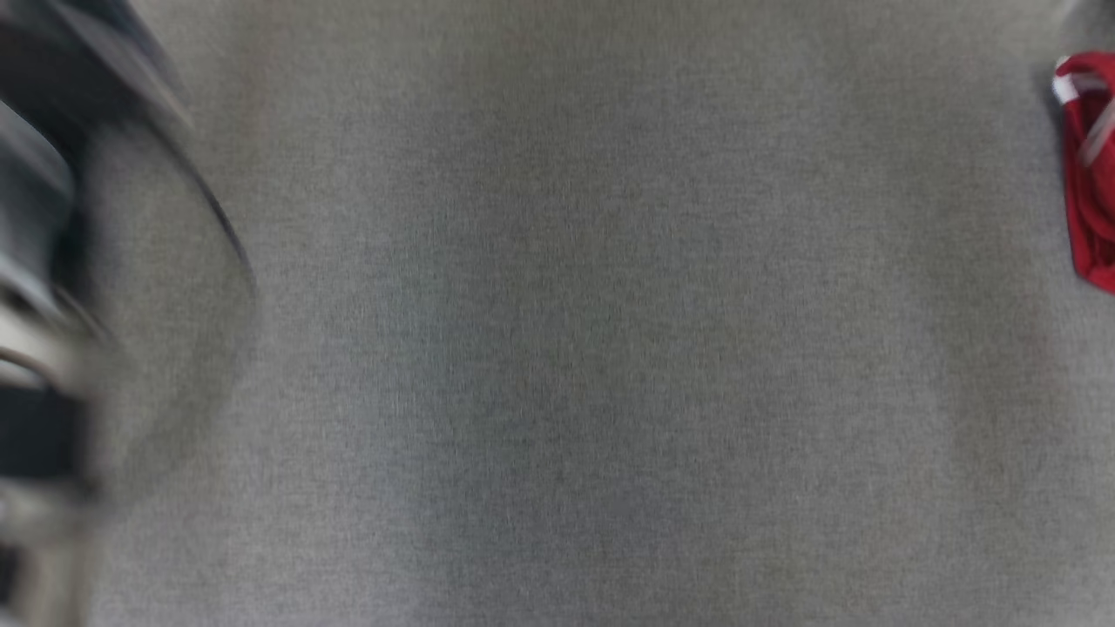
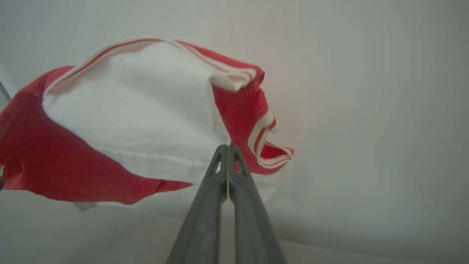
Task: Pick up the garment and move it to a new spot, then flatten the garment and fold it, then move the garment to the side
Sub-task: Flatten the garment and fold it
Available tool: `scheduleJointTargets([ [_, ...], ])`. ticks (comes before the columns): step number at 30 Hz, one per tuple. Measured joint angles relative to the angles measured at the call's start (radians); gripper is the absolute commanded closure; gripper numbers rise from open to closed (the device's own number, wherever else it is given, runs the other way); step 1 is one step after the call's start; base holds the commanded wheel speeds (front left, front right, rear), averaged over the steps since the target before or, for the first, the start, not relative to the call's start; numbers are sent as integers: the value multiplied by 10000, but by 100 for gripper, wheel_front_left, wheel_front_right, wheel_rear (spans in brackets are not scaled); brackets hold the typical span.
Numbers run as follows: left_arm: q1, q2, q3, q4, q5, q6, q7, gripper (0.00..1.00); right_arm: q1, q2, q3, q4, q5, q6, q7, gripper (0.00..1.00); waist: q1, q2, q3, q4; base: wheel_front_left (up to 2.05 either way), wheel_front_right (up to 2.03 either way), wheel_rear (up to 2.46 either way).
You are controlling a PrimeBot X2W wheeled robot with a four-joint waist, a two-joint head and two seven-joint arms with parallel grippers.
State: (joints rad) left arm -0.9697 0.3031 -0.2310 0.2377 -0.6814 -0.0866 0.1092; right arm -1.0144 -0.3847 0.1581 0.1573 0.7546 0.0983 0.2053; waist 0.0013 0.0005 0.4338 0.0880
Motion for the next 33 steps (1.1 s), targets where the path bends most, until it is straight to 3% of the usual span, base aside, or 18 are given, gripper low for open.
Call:
scheduleJointTargets([
  [3, 2134, 56, -784, 1091, -33, -207, 8, 100, 2563, -163, 130, 276, -6, 23, -334, 100, -3, 1, -128, 31, 0, 0, 0],
  [7, 3341, 483, -1154, 1749, -84, -299, -61, 100, 3804, -161, 259, 464, 17, 38, -660, 100, -22, -10, -488, 15, 0, 0, 0],
  [13, 3975, 558, -1172, 2178, -65, -364, -721, 100, 5214, -205, 955, 1177, -278, 77, -757, 100, -13, -4, -1104, -158, 0, 0, 0],
  [23, 5152, 673, -1741, 2468, 403, -370, -1317, 100, 7064, -263, 1037, 1024, -282, 73, -838, 100, -16, -7, -2189, -369, 0, 0, 0],
  [29, 6186, 679, -2008, 2343, 439, -368, -1467, 100, 8448, -339, 1012, 702, -192, -134, -805, 100, -16, -6, -2922, -423, 0, 0, 0],
  [33, 6848, 719, -2136, 2186, 769, -67, -1603, 100, 9416, -359, 1003, 466, -127, -408, -715, 100, -16, -6, -3357, -444, 0, 0, 0],
])
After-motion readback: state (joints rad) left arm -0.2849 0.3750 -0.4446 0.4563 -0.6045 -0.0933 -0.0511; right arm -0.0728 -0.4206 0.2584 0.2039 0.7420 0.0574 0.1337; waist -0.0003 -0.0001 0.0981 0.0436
